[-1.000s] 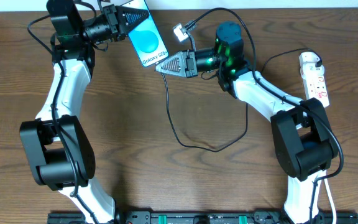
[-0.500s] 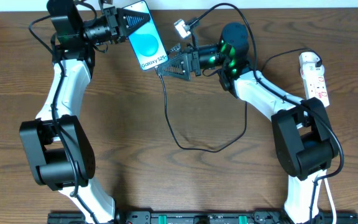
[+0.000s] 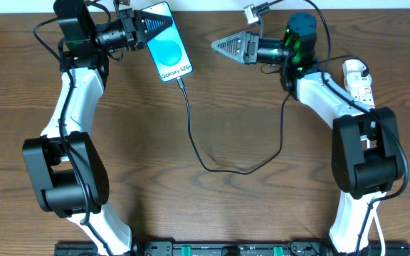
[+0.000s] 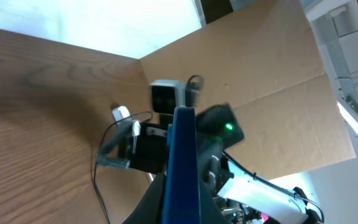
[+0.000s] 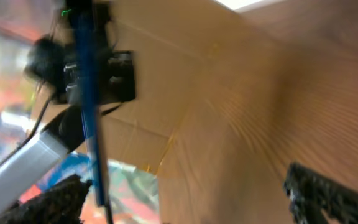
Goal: Plug charger to phone and switch on socket
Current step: 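Open the right gripper and move it toward the white power strip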
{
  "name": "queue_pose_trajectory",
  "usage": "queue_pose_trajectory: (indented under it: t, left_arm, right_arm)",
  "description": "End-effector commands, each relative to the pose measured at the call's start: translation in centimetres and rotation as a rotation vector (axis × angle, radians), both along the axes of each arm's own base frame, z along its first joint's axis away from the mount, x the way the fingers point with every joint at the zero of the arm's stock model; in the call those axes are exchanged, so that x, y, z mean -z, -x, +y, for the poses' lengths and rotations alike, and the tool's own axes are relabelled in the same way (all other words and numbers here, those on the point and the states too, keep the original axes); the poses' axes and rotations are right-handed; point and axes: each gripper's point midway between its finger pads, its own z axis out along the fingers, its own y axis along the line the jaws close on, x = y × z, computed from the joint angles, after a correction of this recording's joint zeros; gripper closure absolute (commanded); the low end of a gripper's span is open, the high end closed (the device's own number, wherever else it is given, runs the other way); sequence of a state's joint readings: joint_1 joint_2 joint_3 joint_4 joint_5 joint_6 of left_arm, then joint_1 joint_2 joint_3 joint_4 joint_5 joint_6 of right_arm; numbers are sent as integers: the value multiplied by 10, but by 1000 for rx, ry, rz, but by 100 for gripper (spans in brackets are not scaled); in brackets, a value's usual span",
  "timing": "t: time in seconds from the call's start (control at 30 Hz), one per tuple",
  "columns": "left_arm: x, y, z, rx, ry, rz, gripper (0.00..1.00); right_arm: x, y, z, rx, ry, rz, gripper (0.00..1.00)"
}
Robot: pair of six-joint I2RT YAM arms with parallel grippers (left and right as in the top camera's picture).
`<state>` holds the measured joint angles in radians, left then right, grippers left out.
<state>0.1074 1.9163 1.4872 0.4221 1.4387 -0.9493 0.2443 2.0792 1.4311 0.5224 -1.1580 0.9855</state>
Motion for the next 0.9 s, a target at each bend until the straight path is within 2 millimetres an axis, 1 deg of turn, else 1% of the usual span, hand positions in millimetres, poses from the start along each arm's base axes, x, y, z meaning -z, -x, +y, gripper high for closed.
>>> queue_pose_trajectory:
  t: [0.0,0.03,0.1,0.2,0.33,0.47,0.53,0.63,0.7,0.77,0.87]
  left_arm:
    - [-14,7,-1,20,1,-24,93]
    - [-14,7,-1,20,1,-25,93]
    - [-14,7,-1,20,1,-25,93]
    - [-14,7,-1,20,1,-25,93]
    - [-14,7,-1,19,1,-25,93]
    - [-14,7,-1,19,1,-25,93]
    - [-14,7,-1,19,1,-25,93]
    - [-14,7,-1,20,1,-25,93]
    - [-13,8,-3,24,1,-25,93]
    - [-13,9,-7,31,1,-23,93]
    - [-8,11,-14,48,-6,-31,93]
  right_arm:
    - [24,-16,-15,94,68,68,1]
    - [42,-16,-18,116,120,111,1]
    - [60,-15,-22,137,179,145,1]
    - [78,-12,-25,155,243,172,1]
    - [102,-10,-35,203,339,224,1]
    - [126,-7,-51,274,464,287,1]
    - [133,-4,-60,307,531,300,1]
    - [136,0,-78,372,636,311,1]
    - [132,2,-93,437,712,315,1]
    - [123,3,-108,507,776,308,1]
    - [98,5,-135,647,855,291,1]
